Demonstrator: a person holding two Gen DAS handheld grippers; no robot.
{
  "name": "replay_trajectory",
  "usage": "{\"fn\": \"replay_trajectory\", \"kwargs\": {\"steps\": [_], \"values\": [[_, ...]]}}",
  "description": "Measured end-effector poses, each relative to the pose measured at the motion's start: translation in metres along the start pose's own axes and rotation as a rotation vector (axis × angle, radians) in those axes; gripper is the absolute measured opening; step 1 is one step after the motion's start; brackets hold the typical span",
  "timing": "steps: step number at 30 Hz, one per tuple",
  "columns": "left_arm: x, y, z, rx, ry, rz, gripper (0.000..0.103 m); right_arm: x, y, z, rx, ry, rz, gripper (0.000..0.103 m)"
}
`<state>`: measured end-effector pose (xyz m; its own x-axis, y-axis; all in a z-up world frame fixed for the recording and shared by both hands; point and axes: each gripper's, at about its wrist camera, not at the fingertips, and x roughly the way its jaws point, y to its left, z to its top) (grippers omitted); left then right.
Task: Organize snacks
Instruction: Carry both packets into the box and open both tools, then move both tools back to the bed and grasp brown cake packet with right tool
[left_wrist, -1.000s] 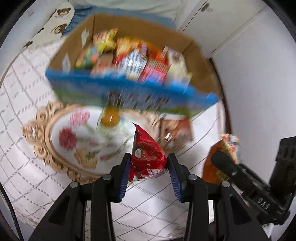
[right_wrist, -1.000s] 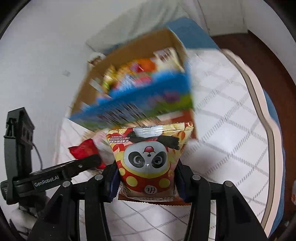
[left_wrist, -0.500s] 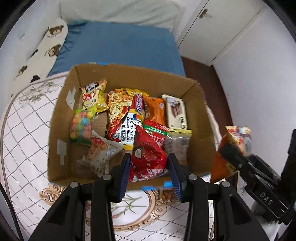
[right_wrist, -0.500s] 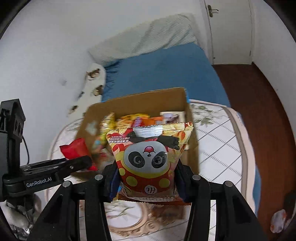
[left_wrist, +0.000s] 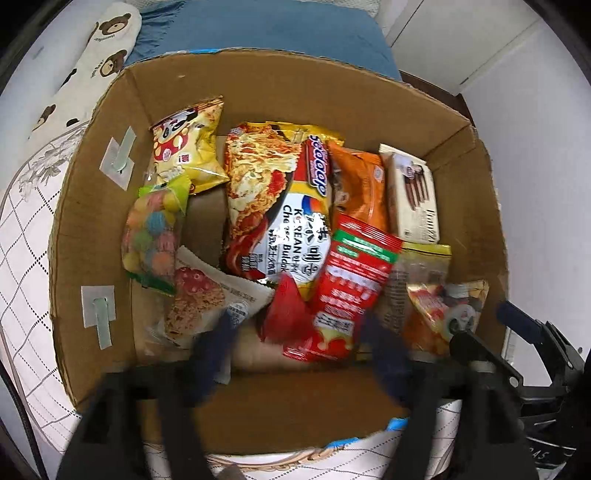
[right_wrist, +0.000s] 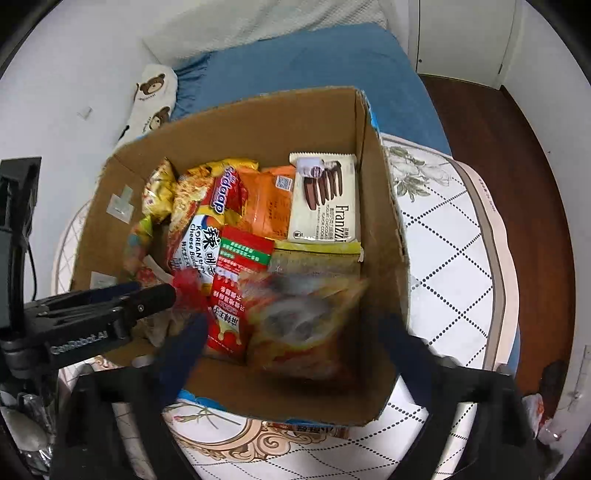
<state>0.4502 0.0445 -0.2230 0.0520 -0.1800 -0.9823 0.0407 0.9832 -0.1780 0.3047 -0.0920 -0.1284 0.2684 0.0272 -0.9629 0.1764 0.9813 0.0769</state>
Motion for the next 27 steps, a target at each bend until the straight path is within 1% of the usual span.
{"fn": "replay_trajectory", "kwargs": {"steps": [1, 4, 7, 13, 18, 21, 27], "values": [[0.001, 0.001, 0.0, 0.0, -0.006, 0.005, 0.095, 0.002, 0.0, 0.0, 0.003, 0.004, -0.007, 0.098], [0.003, 0.002, -0.001, 0.006, -0.003, 0.031, 0.096, 0.005, 0.0, 0.001, 0.002, 0.003, -0.01, 0.098], [0.001, 0.003, -0.002, 0.014, -0.02, 0.058, 0.096, 0.006, 0.001, 0.003, 0.001, -0.003, -0.017, 0.098], [-0.009, 0.011, -0.006, -0.009, -0.063, 0.062, 0.096, 0.003, 0.003, 0.001, 0.007, -0.017, -0.018, 0.098], [-0.028, 0.016, -0.017, -0.017, -0.135, 0.066, 0.096, -0.006, 0.006, -0.002, 0.002, -0.052, -0.03, 0.098], [-0.043, 0.015, -0.029, -0.007, -0.206, 0.094, 0.096, -0.015, 0.009, -0.009, -0.01, -0.088, -0.051, 0.098], [-0.071, 0.009, -0.048, 0.022, -0.309, 0.12, 0.096, -0.041, 0.018, -0.024, -0.039, -0.165, -0.067, 0.098]]}}
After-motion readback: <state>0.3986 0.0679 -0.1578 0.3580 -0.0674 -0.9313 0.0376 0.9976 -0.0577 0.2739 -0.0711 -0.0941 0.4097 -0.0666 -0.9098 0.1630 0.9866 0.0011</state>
